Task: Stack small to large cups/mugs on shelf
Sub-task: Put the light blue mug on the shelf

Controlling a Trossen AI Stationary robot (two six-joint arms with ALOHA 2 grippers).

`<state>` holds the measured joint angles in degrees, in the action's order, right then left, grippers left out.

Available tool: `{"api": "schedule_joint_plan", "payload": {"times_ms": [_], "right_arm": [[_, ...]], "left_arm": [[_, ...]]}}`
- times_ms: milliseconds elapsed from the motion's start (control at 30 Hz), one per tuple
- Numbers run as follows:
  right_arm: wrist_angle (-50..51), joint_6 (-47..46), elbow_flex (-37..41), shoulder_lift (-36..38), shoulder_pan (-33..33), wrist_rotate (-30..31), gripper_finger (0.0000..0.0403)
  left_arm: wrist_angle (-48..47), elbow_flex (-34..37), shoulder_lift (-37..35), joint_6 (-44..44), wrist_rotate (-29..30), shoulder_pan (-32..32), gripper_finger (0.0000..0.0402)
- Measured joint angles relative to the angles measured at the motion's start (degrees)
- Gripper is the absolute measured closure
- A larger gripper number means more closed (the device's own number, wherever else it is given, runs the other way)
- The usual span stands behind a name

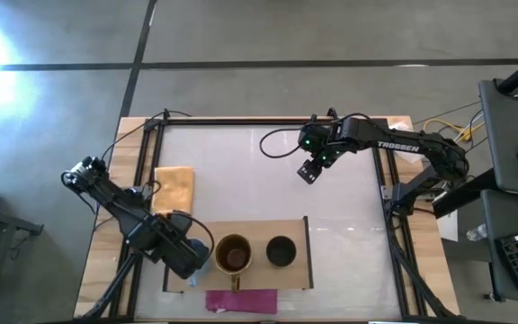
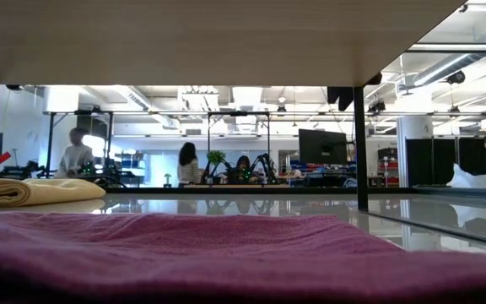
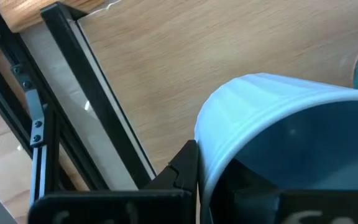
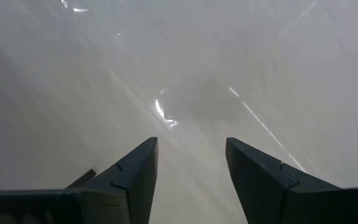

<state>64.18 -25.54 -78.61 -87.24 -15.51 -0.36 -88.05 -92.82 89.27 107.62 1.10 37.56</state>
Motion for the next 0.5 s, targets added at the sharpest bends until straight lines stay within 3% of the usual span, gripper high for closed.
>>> {"api": "schedule_joint_plan", "payload": {"times_ms": [233,500], "right_arm": [[0.05,-0.14,-0.01,0.09,0.0,-0.02,0.022],[0.09,-0.15,-0.02,0.11,0.0,-0.02,0.022]], "left_arm": [[0.47,0.02,0.0,0.04,0.13,0.0,0.0398],[0.5,0.02,-0.02,-0.39,-0.63,0.07,0.0366]]}}
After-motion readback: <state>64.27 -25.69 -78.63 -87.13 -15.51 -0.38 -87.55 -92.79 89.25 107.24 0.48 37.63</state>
